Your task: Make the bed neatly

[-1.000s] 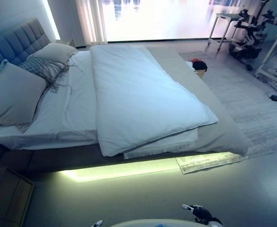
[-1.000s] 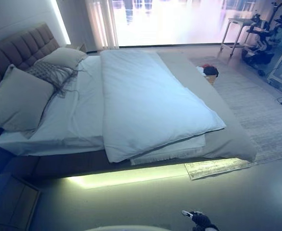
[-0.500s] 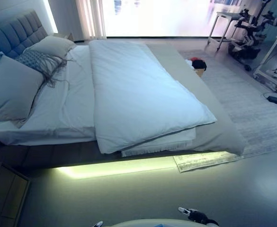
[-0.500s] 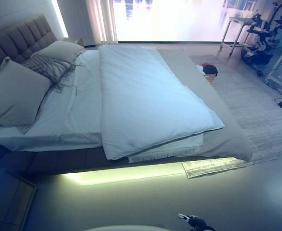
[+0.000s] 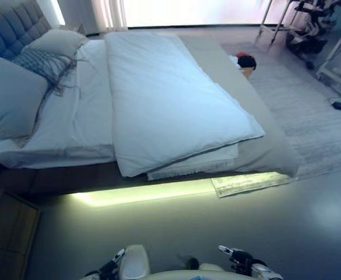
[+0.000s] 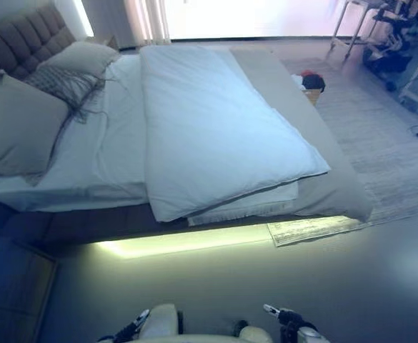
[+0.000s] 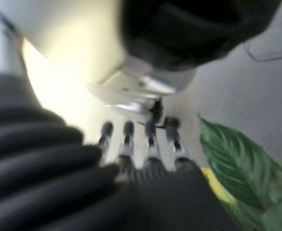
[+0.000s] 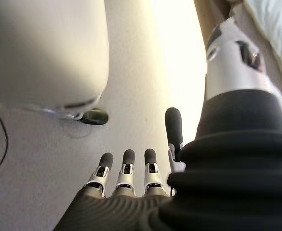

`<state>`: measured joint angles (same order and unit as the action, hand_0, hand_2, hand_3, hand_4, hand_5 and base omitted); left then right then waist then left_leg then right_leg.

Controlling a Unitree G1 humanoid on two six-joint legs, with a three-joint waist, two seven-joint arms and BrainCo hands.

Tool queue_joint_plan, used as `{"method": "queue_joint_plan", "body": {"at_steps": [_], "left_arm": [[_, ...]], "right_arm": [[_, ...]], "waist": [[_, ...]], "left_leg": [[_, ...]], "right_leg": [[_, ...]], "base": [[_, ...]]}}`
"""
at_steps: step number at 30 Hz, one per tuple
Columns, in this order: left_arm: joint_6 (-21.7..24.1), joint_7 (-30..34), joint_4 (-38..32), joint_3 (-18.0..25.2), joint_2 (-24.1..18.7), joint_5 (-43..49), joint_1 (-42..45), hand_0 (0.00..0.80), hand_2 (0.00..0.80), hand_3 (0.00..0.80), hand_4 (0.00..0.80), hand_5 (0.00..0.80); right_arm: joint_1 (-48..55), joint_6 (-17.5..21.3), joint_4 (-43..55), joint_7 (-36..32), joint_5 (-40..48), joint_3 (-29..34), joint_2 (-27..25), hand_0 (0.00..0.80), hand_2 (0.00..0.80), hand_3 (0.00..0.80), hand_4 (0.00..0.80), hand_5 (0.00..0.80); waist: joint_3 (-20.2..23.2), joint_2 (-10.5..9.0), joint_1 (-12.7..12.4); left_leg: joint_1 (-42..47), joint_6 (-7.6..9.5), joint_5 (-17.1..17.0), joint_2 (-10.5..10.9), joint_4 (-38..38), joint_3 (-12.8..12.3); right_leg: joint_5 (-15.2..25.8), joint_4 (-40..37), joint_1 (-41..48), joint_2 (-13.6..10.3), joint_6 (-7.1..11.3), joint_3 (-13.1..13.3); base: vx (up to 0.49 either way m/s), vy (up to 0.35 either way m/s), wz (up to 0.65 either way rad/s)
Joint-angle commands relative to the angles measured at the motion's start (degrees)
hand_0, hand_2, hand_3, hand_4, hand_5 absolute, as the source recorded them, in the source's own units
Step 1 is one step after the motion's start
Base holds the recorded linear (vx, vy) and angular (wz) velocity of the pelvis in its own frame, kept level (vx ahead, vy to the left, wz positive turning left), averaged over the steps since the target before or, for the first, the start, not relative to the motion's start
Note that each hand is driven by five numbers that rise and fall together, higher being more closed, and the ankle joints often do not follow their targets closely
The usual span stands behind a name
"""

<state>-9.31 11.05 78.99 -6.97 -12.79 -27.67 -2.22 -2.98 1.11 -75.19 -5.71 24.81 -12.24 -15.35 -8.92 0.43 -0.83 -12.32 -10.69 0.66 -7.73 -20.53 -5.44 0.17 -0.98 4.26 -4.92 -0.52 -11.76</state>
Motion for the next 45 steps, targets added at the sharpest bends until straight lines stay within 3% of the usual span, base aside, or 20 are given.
{"method": "queue_joint_plan", "body": {"at_steps": [1, 3, 6, 7, 11, 15, 17, 20, 22, 24, 25, 26, 27, 28, 30, 32, 34, 45], "left_arm": [[-0.4, -0.3, -0.3, -1.2, 0.8, 0.3, 1.9, 0.0, 0.0, 0.0, 0.0, 0.0], [-0.6, -0.4, 0.4, -1.0, 0.9, 1.1, 2.7, 0.0, 0.0, 0.0, 0.0, 0.0], [-0.1, -0.6, 1.1, -0.4, 1.1, 2.8, 4.3, 0.0, 0.0, 0.0, 0.0, 0.0], [0.1, -0.8, 1.3, 0.1, 1.0, 3.1, 4.8, 0.0, 0.0, 0.0, 0.0, 0.0], [1.3, -0.9, 1.4, 0.3, -0.1, 3.7, 4.4, 0.0, 0.0, 0.0, 0.0, 0.0], [0.6, -0.5, 0.7, -0.5, -1.2, 5.2, 2.8, 0.0, 0.0, 0.0, 0.0, 0.0], [1.1, -0.2, 0.6, -0.7, -1.4, 5.2, 2.3, 0.0, 0.0, 0.0, 0.0, 0.0], [0.4, 0.8, -0.2, -1.9, -2.1, 7.1, 1.3, 0.0, 0.0, 0.0, 0.0, 0.0], [0.0, 0.4, -0.5, -2.9, -2.6, 6.9, 0.7, 0.0, 0.0, 0.0, 0.0, 0.0], [-0.7, 0.0, -0.7, -3.5, -3.7, 5.1, -1.1, 0.0, 0.0, 0.0, 0.0, 0.0], [-0.7, 0.0, -0.8, -3.7, -3.9, 4.9, -2.0, 0.0, 0.0, 0.0, 0.0, 0.0], [-0.4, -0.1, -0.8, -4.2, -4.0, 4.3, -3.0, 0.0, 0.0, 0.0, 0.0, 0.0], [-0.1, 0.1, -1.0, -4.7, -4.2, 3.5, -4.6, 0.0, 0.0, 0.0, 0.0, 0.0], [0.3, 0.1, -1.3, -5.1, -4.4, 3.0, -6.0, 0.0, 0.0, 0.0, 0.0, 0.0], [0.8, -0.1, -1.6, -5.3, -4.3, 2.3, -7.9, 0.0, 0.0, 0.0, 0.0, 0.0], [1.2, -0.6, -1.3, -5.2, -3.3, 2.0, -6.9, 0.0, 0.0, 0.0, 0.0, 0.0], [1.2, -1.4, -1.4, -4.7, -2.2, 2.2, -4.5, 0.0, 0.0, 0.0, 0.0, 0.0], [0.2, -0.4, 0.0, -4.6, -0.6, 6.6, -1.0, 0.0, 0.0, 0.0, 0.0, 0.0]], "right_arm": [[-0.2, 0.1, 0.2, -0.7, 0.5, 1.6, -1.0, 0.0, 0.0, 0.0, 0.0, 0.0], [0.3, 0.8, -0.6, -1.1, 1.8, 2.3, -1.0, 0.0, 0.0, 0.0, 0.0, 0.0], [1.4, 1.7, -1.3, -2.0, 1.8, 3.6, -0.9, 0.0, 0.0, 0.0, 0.0, 0.0], [1.4, 2.1, -1.9, -1.5, 1.3, 3.9, -0.6, 0.0, 0.0, 0.0, 0.0, 0.0], [0.9, 2.2, -2.1, -2.8, 1.2, 4.6, 0.3, 0.0, 0.0, 0.0, 0.0, 0.0], [0.1, 2.4, -0.5, -2.5, 1.6, 4.4, 1.5, 0.0, 0.0, 0.0, 0.0, 0.0], [0.0, 2.0, 0.3, -1.8, 1.7, 5.0, 1.8, 0.0, 0.0, 0.0, 0.0, 0.0], [1.1, 2.1, 0.0, -1.4, -0.7, 5.9, 1.7, 0.0, 0.0, 0.0, 0.0, 0.0], [1.5, 2.4, 0.0, -2.1, -0.9, 5.9, 1.3, 0.0, 0.0, 0.0, 0.0, 0.0], [0.7, 2.6, 0.0, -3.4, 0.0, 4.8, 1.1, 0.0, 0.0, 0.0, 0.0, 0.0], [0.0, 2.9, 0.1, -3.7, 1.2, 4.4, 1.1, 0.0, 0.0, 0.0, 0.0, 0.0], [-0.9, 3.1, 0.3, -4.2, 3.0, 3.9, 1.1, 0.0, 0.0, 0.0, 0.0, 0.0], [-2.5, 3.4, 0.6, -4.5, 5.3, 3.4, 1.1, 0.0, 0.0, 0.0, 0.0, 0.0], [-4.1, 3.8, 1.0, -4.3, 7.0, 3.1, 1.2, 0.0, 0.0, 0.0, 0.0, 0.0], [-6.8, 3.5, 1.7, -3.4, 8.9, 2.9, 1.4, 0.0, 0.0, 0.0, 0.0, 0.0], [-6.9, 3.0, 1.8, -2.1, 7.9, 2.8, 1.9, 0.0, 0.0, 0.0, 0.0, 0.0], [-5.6, 2.3, 2.3, -1.6, 6.5, 2.6, 2.0, 0.0, 0.0, 0.0, 0.0, 0.0], [-2.9, 3.9, 3.0, -1.7, 5.5, 2.4, 1.2, 0.0, 0.0, 0.0, 0.0, 0.0]], "waist": [[-1.0, 0.92, -2.2], [-0.4, 1.07, -3.1], [1.0, 1.19, -3.6], [2.0, 1.01, -3.8], [4.0, 0.7, -4.6], [5.4, -0.3, -4.7], [5.9, -0.84, -4.4], [6.5, -1.36, -3.3], [6.1, -1.0, -2.0], [4.5, -0.51, -0.7], [3.8, -0.42, -0.4], [3.0, -0.34, -0.1], [1.2, -0.93, 0.8], [-0.4, -1.25, 1.4], [-2.6, -1.41, 2.3], [-2.3, -1.49, 2.1], [-1.5, -1.5, 1.9], [1.6, -0.95, 2.8]], "left_leg": [[0.6, 3.43, -14.3, -1.7, 19.9, -0.1], [-0.5, 3.01, -14.6, -2.5, 25.5, 0.7], [-1.8, 2.63, -14.9, -3.5, 25.5, -0.4], [-2.8, 2.84, -12.1, -3.5, 25.5, -0.8], [0.0, 3.5, -12.8, -2.7, 23.9, -2.2], [-0.3, 5.4, -8.7, -1.2, 16.1, -2.7], [-0.5, 6.75, -6.7, -0.2, 14.8, -3.8], [0.5, 10.04, -4.3, 2.7, 14.9, -4.5], [2.6, 10.83, -3.7, 3.1, 16.0, -5.1], [4.5, 9.97, -4.0, 2.6, 17.5, -6.1], [5.0, 9.53, -4.1, 2.4, 18.0, -6.3], [4.9, 9.33, -4.1, 2.4, 18.5, -6.3], [4.8, 9.26, -3.4, 3.4, 18.8, -5.9], [4.2, 9.45, -2.6, 4.0, 18.9, -5.5], [3.4, 10.03, -0.4, 4.6, 18.5, -5.5], [4.3, 10.39, 1.3, 5.4, 16.9, -5.8], [5.7, 10.59, 2.5, 6.3, 14.9, -4.1], [12.7, 8.22, 5.2, 3.1, 12.9, -1.6]], "right_leg": [[-10.2, 4.9, 9.4, 3.1, 2.44, 2.8], [-12.8, 4.5, 12.2, 3.6, 2.74, 3.9], [-16.2, 4.3, 15.7, 3.7, 3.11, 5.0], [-16.8, 4.5, 16.6, 2.3, 3.97, 5.3], [-16.6, 4.9, 18.7, -2.3, 7.1, 3.5], [-12.6, 6.0, 17.9, -8.1, 9.75, 1.0], [-9.8, 7.7, 17.1, -9.9, 10.08, 1.5], [0.7, 18.6, 11.0, -12.6, 10.38, 4.1], [0.7, 20.5, 5.1, -11.8, 9.45, 3.9], [-3.7, 16.1, -0.8, -8.6, 7.89, 2.2], [-3.2, 13.3, -3.6, -7.2, 7.68, 1.7], [-2.0, 11.1, -7.1, -5.7, 7.62, 1.8], [2.4, 7.0, -11.8, -4.7, 8.18, 2.5], [6.5, 4.8, -16.6, -4.6, 8.52, 3.4], [9.3, 2.4, -22.1, -4.9, 8.71, 3.1], [7.5, 1.9, -20.4, -4.7, 8.63, 1.9], [6.9, 3.0, -17.8, -4.7, 8.29, 2.0], [0.6, 8.6, -12.5, -4.2, 5.95, 0.0]], "base": [[0.391, 0.158, -0.42], [0.411, 0.148, -0.02], [0.441, 0.204, 0.02], [0.485, 0.291, -0.11], [0.531, 0.33, -0.23], [0.43, 0.336, -0.03], [0.392, 0.334, 0.08], [0.379, 0.313, 0.01], [0.306, 0.194, 0.04], [0.155, -0.001, -0.1], [0.015, -0.099, -0.31], [-0.093, -0.168, -0.38], [-0.17, -0.212, -0.37], [-0.178, -0.211, -0.24], [-0.091, -0.16, 0.03], [0.227, -0.143, 0.5], [0.376, -0.101, 0.79], [0.267, -0.064, 0.22]]}}
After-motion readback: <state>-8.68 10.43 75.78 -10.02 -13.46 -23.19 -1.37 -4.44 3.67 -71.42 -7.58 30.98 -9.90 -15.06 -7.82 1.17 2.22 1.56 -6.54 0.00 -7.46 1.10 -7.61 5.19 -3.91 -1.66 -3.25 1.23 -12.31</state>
